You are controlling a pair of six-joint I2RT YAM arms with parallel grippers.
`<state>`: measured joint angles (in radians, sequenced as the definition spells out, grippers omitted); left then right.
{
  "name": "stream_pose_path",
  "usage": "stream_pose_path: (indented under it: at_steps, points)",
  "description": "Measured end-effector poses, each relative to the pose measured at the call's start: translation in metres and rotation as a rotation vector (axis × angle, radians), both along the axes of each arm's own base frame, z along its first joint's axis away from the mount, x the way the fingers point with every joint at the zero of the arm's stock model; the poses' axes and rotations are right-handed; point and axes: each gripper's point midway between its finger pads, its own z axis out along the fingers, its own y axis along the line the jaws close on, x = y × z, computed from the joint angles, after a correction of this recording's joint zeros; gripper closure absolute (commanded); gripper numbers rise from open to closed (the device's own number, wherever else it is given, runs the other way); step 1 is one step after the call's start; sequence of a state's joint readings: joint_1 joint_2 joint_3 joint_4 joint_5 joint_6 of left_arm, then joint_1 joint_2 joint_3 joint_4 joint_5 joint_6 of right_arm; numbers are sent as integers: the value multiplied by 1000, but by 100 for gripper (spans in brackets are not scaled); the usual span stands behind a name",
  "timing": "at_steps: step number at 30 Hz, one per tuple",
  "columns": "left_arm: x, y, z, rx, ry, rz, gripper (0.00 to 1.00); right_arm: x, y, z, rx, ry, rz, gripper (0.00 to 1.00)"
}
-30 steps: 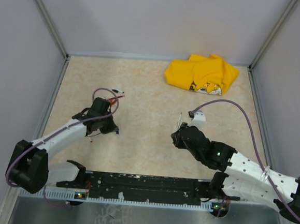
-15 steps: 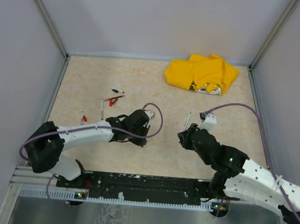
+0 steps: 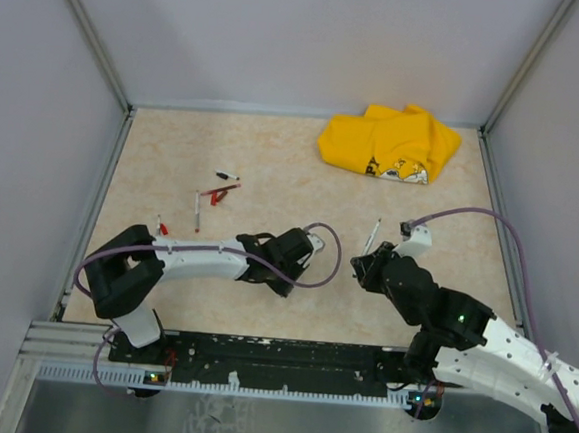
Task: Insert the pens into the pen caps
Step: Place the pen cap at the center of the board.
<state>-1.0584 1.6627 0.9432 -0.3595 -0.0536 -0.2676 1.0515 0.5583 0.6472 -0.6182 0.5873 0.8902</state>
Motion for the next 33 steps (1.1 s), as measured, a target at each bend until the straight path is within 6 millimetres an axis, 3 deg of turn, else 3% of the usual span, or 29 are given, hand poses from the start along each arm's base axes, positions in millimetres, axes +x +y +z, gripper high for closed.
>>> stream_pose_path:
  at_steps: [8,13,17,25,33]
  points:
    - [0,3,-1,16,-15,1,65,0,0,-3,-12,7,0,100]
    - [-1,9,4,17,-20,22,59,0,0,-3,-12,7,1,100]
    - [-4,11,9,6,-19,33,56,0,1,-4,-16,9,1,100]
    - [-18,20,-1,41,10,35,55,0,3,-9,-32,22,6,100]
    - [-17,22,-2,51,1,60,55,0,5,-13,-41,31,11,100]
